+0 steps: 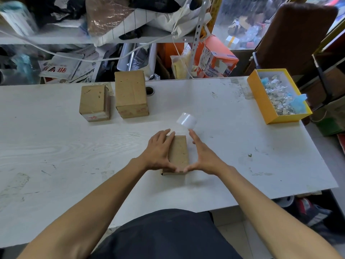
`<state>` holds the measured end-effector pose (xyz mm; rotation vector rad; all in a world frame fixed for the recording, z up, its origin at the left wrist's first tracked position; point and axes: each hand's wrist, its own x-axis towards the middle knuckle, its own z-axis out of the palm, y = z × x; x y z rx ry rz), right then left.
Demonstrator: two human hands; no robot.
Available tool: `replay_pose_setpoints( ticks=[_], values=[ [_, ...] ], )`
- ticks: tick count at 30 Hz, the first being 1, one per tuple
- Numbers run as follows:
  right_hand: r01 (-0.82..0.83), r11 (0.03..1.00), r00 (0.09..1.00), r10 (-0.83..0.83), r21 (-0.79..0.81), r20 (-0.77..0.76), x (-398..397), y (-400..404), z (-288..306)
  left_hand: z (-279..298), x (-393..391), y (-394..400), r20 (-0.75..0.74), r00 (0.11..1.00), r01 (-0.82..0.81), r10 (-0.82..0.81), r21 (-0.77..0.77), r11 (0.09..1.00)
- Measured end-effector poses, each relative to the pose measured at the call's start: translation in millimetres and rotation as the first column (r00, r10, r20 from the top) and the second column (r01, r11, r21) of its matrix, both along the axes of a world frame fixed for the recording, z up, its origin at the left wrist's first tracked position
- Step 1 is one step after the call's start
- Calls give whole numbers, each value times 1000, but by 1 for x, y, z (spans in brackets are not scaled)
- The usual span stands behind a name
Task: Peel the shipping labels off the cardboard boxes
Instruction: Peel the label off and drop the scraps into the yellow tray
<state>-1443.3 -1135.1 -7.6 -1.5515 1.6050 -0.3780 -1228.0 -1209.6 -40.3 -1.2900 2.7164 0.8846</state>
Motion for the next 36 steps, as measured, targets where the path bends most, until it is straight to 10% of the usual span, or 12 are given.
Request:
replay_pose_setpoints(
  ticks=[5,15,28,36],
  values=[
    [-57,998,998,57,6,5,1,-11,-4,1,-12,-8,-70,994,-87,89,34,996],
    [335,941,935,-325,-54,139,15,-51,-3,14,-33,-38,-325,845,-360,424,240,901],
    [16,996,999,-12,-85,49,22,10,-25,-10,22,30,-322,887,-133,330,508,851],
    [111,990,991,-103,-92,91,22,7,-31,-23,22,19,-391,856,-140,338,455,880]
  ],
)
